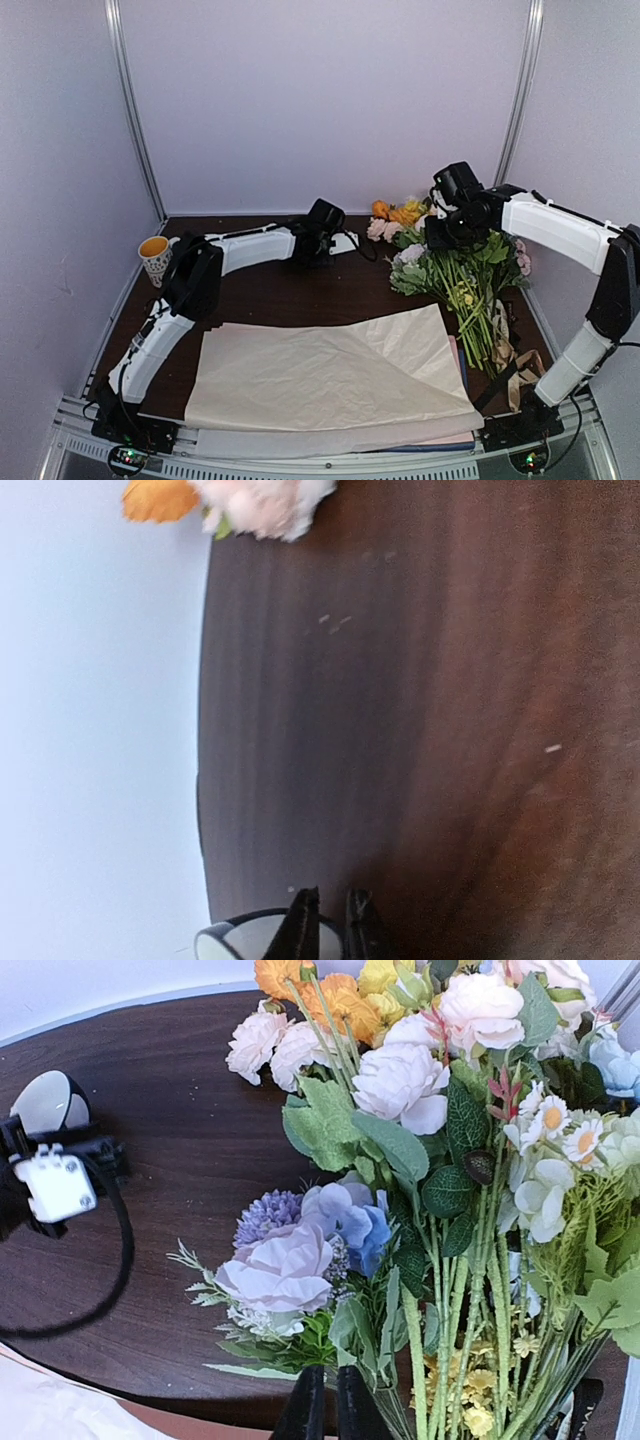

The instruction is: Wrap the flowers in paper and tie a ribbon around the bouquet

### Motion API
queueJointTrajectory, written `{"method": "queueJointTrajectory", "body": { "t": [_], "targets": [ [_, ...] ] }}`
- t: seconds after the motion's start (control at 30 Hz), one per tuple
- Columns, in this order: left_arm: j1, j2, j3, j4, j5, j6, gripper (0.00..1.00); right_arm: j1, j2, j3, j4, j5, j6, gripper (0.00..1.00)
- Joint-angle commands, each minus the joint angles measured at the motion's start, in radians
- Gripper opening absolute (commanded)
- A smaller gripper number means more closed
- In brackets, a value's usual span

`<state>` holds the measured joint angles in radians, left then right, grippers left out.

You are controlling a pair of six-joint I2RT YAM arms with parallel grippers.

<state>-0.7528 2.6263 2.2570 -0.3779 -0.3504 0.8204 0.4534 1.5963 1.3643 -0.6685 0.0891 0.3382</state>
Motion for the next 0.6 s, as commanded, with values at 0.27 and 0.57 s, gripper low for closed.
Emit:
{"method": "queueJointTrajectory", "body": {
  "t": [0.27,0.57],
  "targets": [
    [0.224,-0.008,0.039,-0.080,-0.073,-0.061,0.14,-0.005,-0.155,0.019,-0.101,0.147,-0.097,0.07],
    [0.260,-0.002,0.074,-0.129,-0.174,-0.117,0.11,-0.009,-0.269,0.012,-0.145,0.223,-0.129,0.09]
  ]
}}
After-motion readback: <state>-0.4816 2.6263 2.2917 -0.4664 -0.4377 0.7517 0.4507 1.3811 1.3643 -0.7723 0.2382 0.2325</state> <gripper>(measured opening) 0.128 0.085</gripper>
